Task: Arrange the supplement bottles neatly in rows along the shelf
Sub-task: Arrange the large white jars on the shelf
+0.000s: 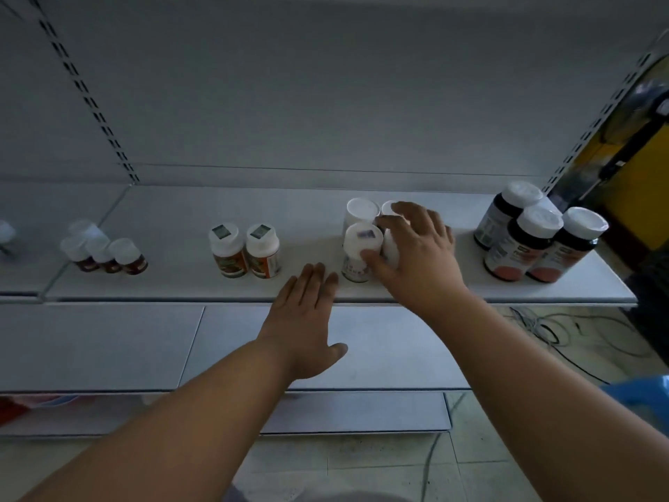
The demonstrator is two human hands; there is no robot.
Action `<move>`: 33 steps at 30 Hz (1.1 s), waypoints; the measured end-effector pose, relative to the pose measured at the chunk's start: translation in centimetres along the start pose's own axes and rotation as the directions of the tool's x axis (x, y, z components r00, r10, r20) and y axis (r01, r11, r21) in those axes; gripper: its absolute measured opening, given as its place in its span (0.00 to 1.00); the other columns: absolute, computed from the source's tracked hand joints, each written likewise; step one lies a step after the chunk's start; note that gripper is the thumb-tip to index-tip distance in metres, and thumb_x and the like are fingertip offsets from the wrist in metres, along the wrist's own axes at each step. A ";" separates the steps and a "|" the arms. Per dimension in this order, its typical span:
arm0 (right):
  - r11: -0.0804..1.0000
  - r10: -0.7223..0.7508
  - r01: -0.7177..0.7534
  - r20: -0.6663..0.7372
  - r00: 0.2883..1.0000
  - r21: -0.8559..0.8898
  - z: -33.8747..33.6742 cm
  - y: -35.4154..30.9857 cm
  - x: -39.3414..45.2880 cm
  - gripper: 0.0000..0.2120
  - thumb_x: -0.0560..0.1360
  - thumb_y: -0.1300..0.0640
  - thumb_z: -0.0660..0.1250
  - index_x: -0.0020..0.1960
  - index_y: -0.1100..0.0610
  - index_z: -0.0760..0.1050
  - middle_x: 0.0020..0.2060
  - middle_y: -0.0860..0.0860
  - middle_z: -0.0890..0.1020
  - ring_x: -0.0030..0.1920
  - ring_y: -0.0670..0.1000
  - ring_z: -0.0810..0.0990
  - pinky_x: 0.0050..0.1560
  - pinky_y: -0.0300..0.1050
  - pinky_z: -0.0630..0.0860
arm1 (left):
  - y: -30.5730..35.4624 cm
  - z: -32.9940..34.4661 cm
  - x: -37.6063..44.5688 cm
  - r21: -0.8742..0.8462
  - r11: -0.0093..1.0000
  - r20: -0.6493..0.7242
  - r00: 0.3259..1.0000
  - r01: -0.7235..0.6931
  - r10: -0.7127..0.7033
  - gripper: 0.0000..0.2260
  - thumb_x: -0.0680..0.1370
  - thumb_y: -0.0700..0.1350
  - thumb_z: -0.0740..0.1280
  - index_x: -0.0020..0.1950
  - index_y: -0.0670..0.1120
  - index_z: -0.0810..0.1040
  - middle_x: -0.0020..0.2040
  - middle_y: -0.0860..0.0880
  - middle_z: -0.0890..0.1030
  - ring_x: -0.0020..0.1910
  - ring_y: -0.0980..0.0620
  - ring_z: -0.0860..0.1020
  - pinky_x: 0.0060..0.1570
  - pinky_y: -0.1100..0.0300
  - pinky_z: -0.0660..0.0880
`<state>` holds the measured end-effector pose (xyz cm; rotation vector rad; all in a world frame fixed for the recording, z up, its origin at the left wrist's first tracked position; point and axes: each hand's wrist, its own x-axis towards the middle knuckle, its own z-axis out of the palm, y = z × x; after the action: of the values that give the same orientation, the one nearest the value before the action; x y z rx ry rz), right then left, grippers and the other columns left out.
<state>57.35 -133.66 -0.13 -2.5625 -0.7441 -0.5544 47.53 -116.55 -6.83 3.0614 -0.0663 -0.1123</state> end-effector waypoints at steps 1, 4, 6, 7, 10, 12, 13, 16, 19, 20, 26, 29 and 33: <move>0.996 0.084 -0.082 -0.046 0.995 0.047 0.1 0.0 -0.6 0.22 0.72 0.44 0.68 0.62 0.52 0.73 0.66 0.52 0.71 0.65 0.57 0.66 0.63 0.53 0.63 | 0.0 0.0 0.0 -0.005 1.000 0.003 1.000 0.002 -0.002 0.47 0.77 0.67 0.59 0.79 0.47 0.32 0.79 0.45 0.31 0.78 0.46 0.31 0.74 0.51 0.31; 0.923 0.326 -0.315 -0.012 0.945 0.219 0.7 0.3 -1.9 0.24 0.73 0.48 0.70 0.65 0.56 0.69 0.64 0.55 0.71 0.61 0.59 0.70 0.61 0.51 0.67 | 0.1 -0.1 -0.1 0.006 1.000 0.014 1.000 0.015 -0.015 0.47 0.77 0.67 0.59 0.79 0.47 0.31 0.78 0.45 0.29 0.77 0.46 0.29 0.74 0.51 0.31; 0.842 0.430 -0.444 0.115 0.895 0.308 1.1 0.5 -2.0 0.28 0.72 0.48 0.71 0.67 0.52 0.65 0.63 0.53 0.71 0.58 0.57 0.74 0.56 0.49 0.71 | 0.2 -0.2 -0.1 0.022 1.000 0.029 0.999 0.021 -0.022 0.47 0.77 0.68 0.58 0.78 0.47 0.30 0.78 0.45 0.28 0.77 0.46 0.29 0.75 0.51 0.31; 0.813 0.453 -0.476 0.149 0.879 0.335 1.1 0.6 -1.9 0.29 0.72 0.47 0.71 0.68 0.50 0.63 0.62 0.52 0.73 0.56 0.56 0.75 0.52 0.48 0.71 | 0.2 -0.2 -0.1 0.025 0.999 0.032 0.999 0.025 -0.025 0.47 0.77 0.68 0.58 0.78 0.47 0.29 0.78 0.45 0.28 0.77 0.46 0.29 0.75 0.51 0.31; 0.750 0.502 -0.506 0.132 0.855 0.425 0.2 0.5 -1.7 0.32 0.70 0.47 0.73 0.69 0.48 0.63 0.57 0.47 0.77 0.51 0.50 0.78 0.48 0.43 0.72 | 0.1 -0.3 -0.1 0.027 0.999 0.026 0.999 0.021 -0.022 0.47 0.77 0.68 0.58 0.78 0.47 0.30 0.78 0.45 0.28 0.77 0.46 0.29 0.75 0.51 0.32; 0.659 0.519 -0.512 0.160 0.840 0.551 -0.9 0.6 -1.8 0.29 0.68 0.47 0.75 0.66 0.50 0.70 0.52 0.45 0.80 0.49 0.47 0.79 0.49 0.44 0.74 | 0.0 -0.1 -0.2 0.026 1.000 0.020 1.000 0.013 -0.013 0.47 0.77 0.68 0.58 0.78 0.47 0.30 0.77 0.45 0.28 0.77 0.46 0.29 0.75 0.51 0.31; 0.507 0.507 -0.500 0.226 0.832 0.702 -1.5 0.6 -1.8 0.27 0.66 0.48 0.77 0.62 0.53 0.75 0.50 0.47 0.82 0.48 0.47 0.81 0.50 0.46 0.76 | 0.0 -0.1 -0.2 0.027 1.000 0.012 1.000 0.009 -0.010 0.47 0.77 0.68 0.58 0.78 0.47 0.30 0.78 0.45 0.28 0.77 0.46 0.29 0.75 0.51 0.31; -0.399 0.268 -0.427 0.549 0.792 0.811 -4.0 0.2 -2.1 0.23 0.64 0.47 0.77 0.54 0.60 0.81 0.49 0.57 0.84 0.48 0.55 0.84 0.49 0.51 0.80 | 0.2 0.1 -0.2 0.027 0.999 -0.007 1.000 0.016 -0.015 0.47 0.76 0.68 0.58 0.79 0.47 0.31 0.79 0.44 0.30 0.78 0.46 0.31 0.75 0.51 0.32; -0.639 0.013 -0.470 0.620 0.785 0.609 -6.0 -0.4 -2.5 0.24 0.69 0.40 0.67 0.50 0.61 0.82 0.47 0.58 0.82 0.45 0.58 0.83 0.48 0.52 0.81 | 0.4 0.1 -0.1 0.042 0.998 -0.017 0.999 0.037 -0.037 0.47 0.76 0.69 0.58 0.79 0.47 0.31 0.78 0.45 0.30 0.78 0.46 0.31 0.75 0.51 0.32; -0.632 -0.057 -0.496 0.603 0.796 0.595 -6.4 -0.7 -2.6 0.26 0.68 0.39 0.68 0.50 0.62 0.82 0.46 0.58 0.82 0.44 0.57 0.83 0.46 0.51 0.81 | 0.4 0.1 -0.1 0.045 0.998 -0.014 0.999 0.043 -0.043 0.47 0.76 0.69 0.58 0.79 0.48 0.31 0.78 0.46 0.29 0.78 0.46 0.31 0.75 0.51 0.31; -0.538 -0.310 -0.612 0.539 0.783 0.579 -6.9 -1.4 -3.0 0.36 0.72 0.36 0.63 0.67 0.63 0.69 0.50 0.59 0.80 0.42 0.55 0.81 0.45 0.49 0.79 | 0.6 0.2 0.0 0.034 0.998 -0.012 0.998 0.056 -0.056 0.48 0.76 0.69 0.58 0.79 0.49 0.31 0.79 0.46 0.30 0.77 0.47 0.30 0.76 0.51 0.32; -0.529 -0.319 -0.621 0.542 0.777 0.579 -6.8 -1.1 -3.5 0.33 0.71 0.39 0.67 0.64 0.63 0.72 0.47 0.58 0.79 0.42 0.56 0.80 0.45 0.49 0.79 | 0.6 0.3 0.0 0.038 0.997 -0.014 0.998 0.062 -0.061 0.48 0.76 0.69 0.58 0.79 0.49 0.31 0.79 0.46 0.30 0.78 0.47 0.31 0.76 0.51 0.33; -0.527 -0.263 -0.601 0.557 0.788 0.601 -6.8 -1.3 -4.0 0.30 0.63 0.39 0.76 0.55 0.59 0.78 0.45 0.57 0.78 0.38 0.56 0.80 0.41 0.49 0.79 | 0.6 0.2 0.0 0.046 0.997 -0.017 0.998 0.062 -0.061 0.47 0.76 0.69 0.58 0.79 0.49 0.31 0.79 0.46 0.31 0.78 0.47 0.31 0.77 0.50 0.34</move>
<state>51.74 -137.60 3.99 -0.6570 -0.3061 0.8889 47.48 -117.16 -7.02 3.1108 0.0266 -0.0920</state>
